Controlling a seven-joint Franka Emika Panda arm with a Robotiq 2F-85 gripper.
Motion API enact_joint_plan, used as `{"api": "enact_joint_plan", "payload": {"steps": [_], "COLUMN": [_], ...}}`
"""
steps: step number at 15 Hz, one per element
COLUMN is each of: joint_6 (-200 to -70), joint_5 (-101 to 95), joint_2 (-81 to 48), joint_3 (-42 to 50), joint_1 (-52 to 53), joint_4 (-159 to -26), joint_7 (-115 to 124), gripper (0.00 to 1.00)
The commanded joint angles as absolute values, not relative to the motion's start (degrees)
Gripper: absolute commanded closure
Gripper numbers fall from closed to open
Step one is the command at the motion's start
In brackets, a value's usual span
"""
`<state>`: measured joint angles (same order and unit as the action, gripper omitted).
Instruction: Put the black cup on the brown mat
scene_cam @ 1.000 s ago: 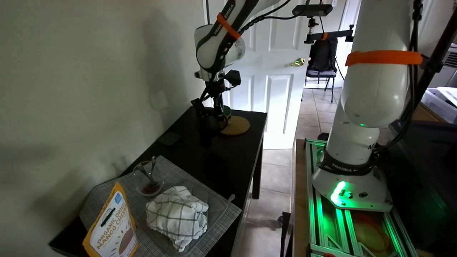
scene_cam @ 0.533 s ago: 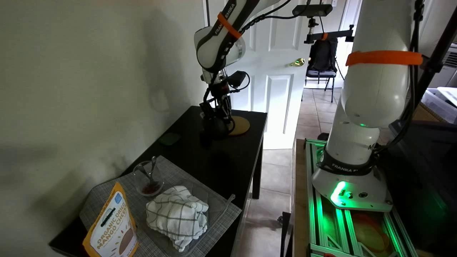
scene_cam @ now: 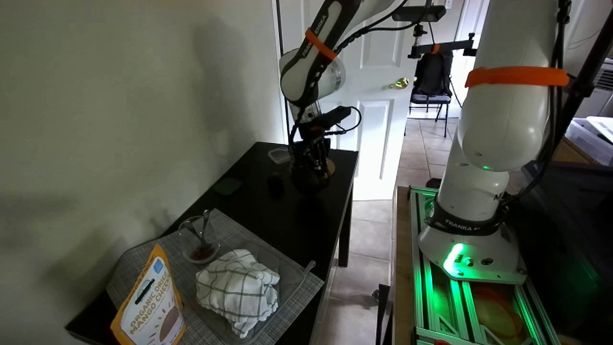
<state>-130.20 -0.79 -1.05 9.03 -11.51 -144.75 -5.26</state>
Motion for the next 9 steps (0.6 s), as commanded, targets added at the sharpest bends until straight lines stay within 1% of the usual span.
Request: {"api": "enact_joint_plan", "payload": {"steps": [1, 7, 8, 9], "joint_6": [-132.97, -131.95, -136.77, -138.88], "joint_5": [-2.42, -8.54, -6.64, -7.47], "joint_2": [4.31, 7.11, 6.34, 6.24], "joint_3": [10.61, 11.48, 11.80, 11.41], "joint_1": [-11.82, -13.10, -12.89, -12.45], "joint_4": [-148.91, -149.12, -149.37, -149.22], "joint_7": [2.88, 13.69, 8.18, 5.80], "gripper": [0.94, 0.94, 0.94, 0.94]}}
